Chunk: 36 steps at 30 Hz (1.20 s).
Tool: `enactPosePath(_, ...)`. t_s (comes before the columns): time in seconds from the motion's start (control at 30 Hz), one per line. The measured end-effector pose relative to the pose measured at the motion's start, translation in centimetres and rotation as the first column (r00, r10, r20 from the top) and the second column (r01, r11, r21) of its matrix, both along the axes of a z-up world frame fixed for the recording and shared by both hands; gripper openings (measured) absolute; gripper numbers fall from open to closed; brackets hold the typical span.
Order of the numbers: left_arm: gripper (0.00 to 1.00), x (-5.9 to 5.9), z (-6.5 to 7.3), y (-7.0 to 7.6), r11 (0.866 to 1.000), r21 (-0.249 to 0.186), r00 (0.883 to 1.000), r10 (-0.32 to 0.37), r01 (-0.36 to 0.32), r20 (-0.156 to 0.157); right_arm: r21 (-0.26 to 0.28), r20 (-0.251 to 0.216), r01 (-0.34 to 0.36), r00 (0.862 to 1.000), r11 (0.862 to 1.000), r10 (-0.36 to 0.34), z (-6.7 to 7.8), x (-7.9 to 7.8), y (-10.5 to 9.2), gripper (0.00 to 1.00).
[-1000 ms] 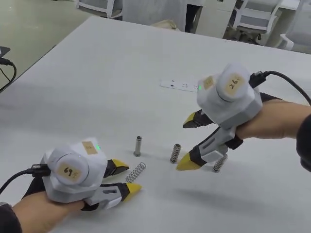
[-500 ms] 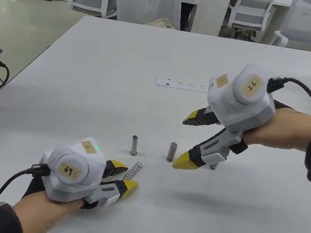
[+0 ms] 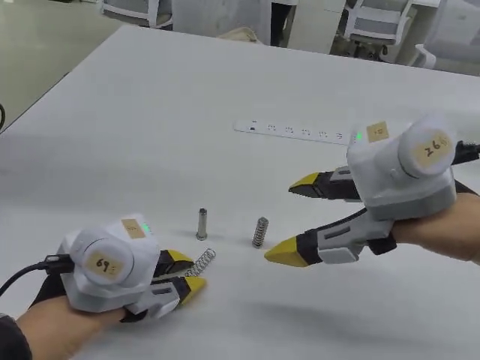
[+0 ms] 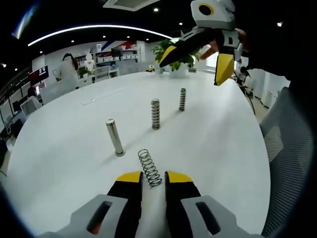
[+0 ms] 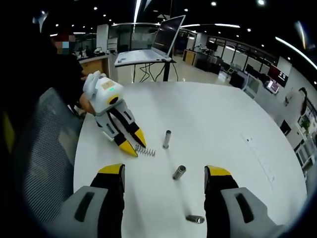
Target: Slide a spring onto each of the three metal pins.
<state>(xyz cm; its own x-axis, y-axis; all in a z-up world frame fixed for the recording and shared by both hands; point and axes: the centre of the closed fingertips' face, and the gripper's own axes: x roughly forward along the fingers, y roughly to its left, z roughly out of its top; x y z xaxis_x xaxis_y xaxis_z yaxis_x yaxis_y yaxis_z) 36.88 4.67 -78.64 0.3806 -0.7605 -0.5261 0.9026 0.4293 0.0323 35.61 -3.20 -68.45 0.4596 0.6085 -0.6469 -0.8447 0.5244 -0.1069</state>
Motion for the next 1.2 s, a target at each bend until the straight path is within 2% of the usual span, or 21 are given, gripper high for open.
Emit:
enactPosePath(0.13,0.09,0.0,0.0,0.1,1.0,0.001,1.0,0.001,-0.001,0.002,0.031,0.016,0.026,1.0,0.999,-0.026,0.4,-0.5,-0.1,0.63)
enactPosePath(0.6,0.07,0.2,0.0,0.4,1.0,0.002,1.0,0.007,-0.007,0.01,0.098,0.015,0.119,0.992,0.988,-0.121,0.3,-2.8,-2.1,0.63)
enactPosePath(0.83,0.07,0.4,0.0,0.6,1.0,0.002,1.0,0.014,-0.014,0.009,0.104,0.0,0.146,0.989,0.984,-0.147,-0.2,-4.0,-2.7,0.63)
enactPosePath(1.2,0.05,0.5,0.0,1.0,1.0,0.007,1.0,0.016,-0.016,0.015,0.109,-0.007,0.162,0.987,0.981,-0.163,-0.4,-4.4,-2.9,0.62)
